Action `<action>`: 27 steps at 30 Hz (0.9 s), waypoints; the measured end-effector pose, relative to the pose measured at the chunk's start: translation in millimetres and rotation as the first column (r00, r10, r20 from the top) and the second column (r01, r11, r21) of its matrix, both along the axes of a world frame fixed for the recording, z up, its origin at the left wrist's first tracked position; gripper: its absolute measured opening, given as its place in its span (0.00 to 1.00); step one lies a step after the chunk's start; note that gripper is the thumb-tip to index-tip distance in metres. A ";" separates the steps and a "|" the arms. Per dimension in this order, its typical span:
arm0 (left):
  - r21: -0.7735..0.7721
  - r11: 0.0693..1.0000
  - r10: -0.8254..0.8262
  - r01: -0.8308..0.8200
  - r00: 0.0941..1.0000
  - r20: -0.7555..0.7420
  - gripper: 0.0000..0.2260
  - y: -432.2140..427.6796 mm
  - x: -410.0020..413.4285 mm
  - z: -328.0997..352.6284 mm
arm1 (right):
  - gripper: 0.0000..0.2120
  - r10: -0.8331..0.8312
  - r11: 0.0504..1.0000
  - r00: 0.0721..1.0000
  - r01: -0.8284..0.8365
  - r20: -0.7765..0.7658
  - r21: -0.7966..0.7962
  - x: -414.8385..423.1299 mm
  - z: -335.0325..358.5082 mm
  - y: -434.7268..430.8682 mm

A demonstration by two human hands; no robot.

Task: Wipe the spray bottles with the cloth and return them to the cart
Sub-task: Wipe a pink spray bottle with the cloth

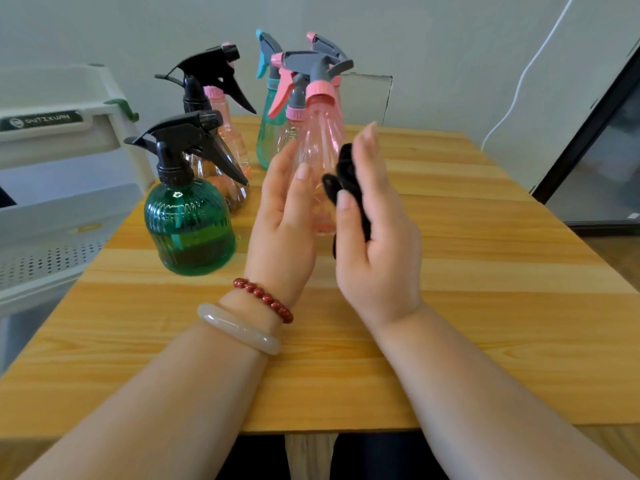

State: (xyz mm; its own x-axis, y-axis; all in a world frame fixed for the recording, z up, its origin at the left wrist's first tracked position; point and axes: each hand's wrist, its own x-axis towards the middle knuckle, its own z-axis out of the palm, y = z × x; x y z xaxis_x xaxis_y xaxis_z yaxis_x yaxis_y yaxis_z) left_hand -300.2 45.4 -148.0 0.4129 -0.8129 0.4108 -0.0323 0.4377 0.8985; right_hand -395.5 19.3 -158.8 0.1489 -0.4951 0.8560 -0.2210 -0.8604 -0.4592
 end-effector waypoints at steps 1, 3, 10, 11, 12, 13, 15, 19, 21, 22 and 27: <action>0.000 1.000 0.013 -0.013 1.000 0.018 0.21 -0.4 2.0 -0.3 | 0.21 0.016 0.999 0.999 -0.017 -0.034 -0.033 0.8 0.3 0.2; -0.013 1.000 0.007 -0.007 1.000 0.017 0.20 0.6 4.3 -0.6 | 0.23 -0.016 1.000 0.999 0.016 -0.036 -0.009 3.2 2.0 -1.1; -0.019 1.000 0.011 -0.010 0.999 0.034 0.17 4.1 -3.5 2.3 | 0.23 0.024 0.984 0.999 -0.031 0.043 0.176 2.8 1.5 4.0; -0.008 1.000 0.028 -0.027 0.999 0.036 0.17 4.1 -2.4 2.5 | 0.23 0.014 0.995 1.000 -0.012 -0.010 0.103 3.4 0.9 4.3; 0.002 0.999 0.039 -0.039 0.999 0.033 0.16 4.8 -2.4 3.2 | 0.22 -0.003 0.999 0.998 0.005 -0.060 0.036 3.9 0.5 2.7; 0.004 0.999 0.045 -0.045 0.999 0.023 0.16 5.3 -2.6 3.3 | 0.21 -0.021 1.000 0.996 0.020 -0.091 -0.015 3.8 0.8 -0.2; -0.017 0.999 0.026 -0.026 1.000 0.003 0.15 5.6 -3.4 2.1 | 0.19 -0.041 0.999 0.997 0.039 -0.061 -0.034 4.4 -0.4 -4.5; -0.051 0.999 0.003 -0.002 1.000 0.028 0.16 2.7 -6.1 1.0 | 0.18 -0.082 0.964 0.979 0.030 0.187 0.265 7.8 -0.9 -4.5; -0.050 0.999 0.006 -0.004 0.999 0.036 0.16 0.9 -5.6 -4.1 | 0.18 -0.082 0.972 0.982 0.041 0.170 0.231 7.3 -0.5 -3.3; -0.040 0.999 0.016 -0.014 0.999 0.050 0.15 -0.7 -5.2 -7.2 | 0.17 -0.067 0.989 0.992 0.052 0.104 0.135 7.0 0.2 -1.6; -0.055 0.998 -0.025 0.027 0.999 0.036 0.14 1.5 -5.2 -5.9 | 0.17 -0.078 0.997 0.996 0.079 0.044 -0.012 11.9 -2.5 -3.8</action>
